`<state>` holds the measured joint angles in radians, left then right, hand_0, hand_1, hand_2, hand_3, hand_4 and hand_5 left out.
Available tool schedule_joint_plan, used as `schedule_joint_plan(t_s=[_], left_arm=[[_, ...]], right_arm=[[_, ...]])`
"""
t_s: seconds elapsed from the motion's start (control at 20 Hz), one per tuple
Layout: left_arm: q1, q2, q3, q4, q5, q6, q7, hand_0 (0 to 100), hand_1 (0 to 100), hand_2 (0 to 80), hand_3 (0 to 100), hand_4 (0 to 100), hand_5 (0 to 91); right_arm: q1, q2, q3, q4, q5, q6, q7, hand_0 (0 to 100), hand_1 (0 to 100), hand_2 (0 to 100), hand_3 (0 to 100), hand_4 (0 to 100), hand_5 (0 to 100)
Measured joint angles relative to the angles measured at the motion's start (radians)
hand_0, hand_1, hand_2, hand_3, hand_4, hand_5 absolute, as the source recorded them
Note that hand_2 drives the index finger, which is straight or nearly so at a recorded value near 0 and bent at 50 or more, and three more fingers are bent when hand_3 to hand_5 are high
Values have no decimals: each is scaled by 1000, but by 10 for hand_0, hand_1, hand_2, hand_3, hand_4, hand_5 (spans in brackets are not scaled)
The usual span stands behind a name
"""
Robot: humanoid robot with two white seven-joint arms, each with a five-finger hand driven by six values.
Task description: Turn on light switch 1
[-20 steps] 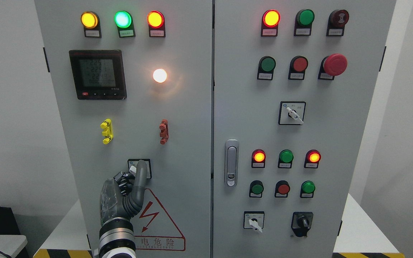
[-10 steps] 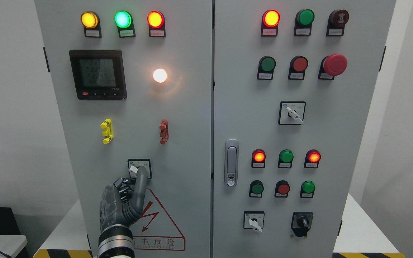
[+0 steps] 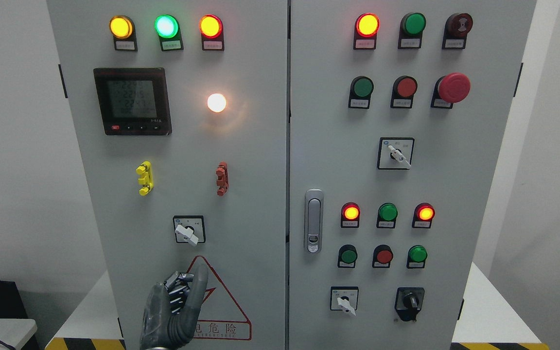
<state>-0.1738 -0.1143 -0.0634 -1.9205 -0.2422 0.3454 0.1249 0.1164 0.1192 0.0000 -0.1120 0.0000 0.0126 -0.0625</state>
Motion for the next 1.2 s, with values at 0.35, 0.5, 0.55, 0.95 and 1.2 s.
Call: schedule_joint_plan(t_s=[0.35,0.5,0.55,0.95,1.2], left_arm=[[246,19,164,30,79,-287,-162,45,134,392,814,817,531],[334,33,249,82,128,-413,-201,42,127,334,677,723,470],[357,41,279,109,144,-453,-215,41,124,323,662,712,462],[456,78,473,438,219,-705,-357,45,48,124,382,484,319],[488,91,547,700,230,-797,-377,116,0,0,245,351,241]], right_arm=[[0,0,0,0,0,0,0,120,389,0,0,0,0],[0,0,0,0,0,0,0,120,389,0,0,0,0],[0,0,0,0,0,0,0,120,389,0,0,0,0],[0,0,0,0,0,0,0,120,389,0,0,0,0],[0,0,0,0,0,0,0,120,389,0,0,0,0]])
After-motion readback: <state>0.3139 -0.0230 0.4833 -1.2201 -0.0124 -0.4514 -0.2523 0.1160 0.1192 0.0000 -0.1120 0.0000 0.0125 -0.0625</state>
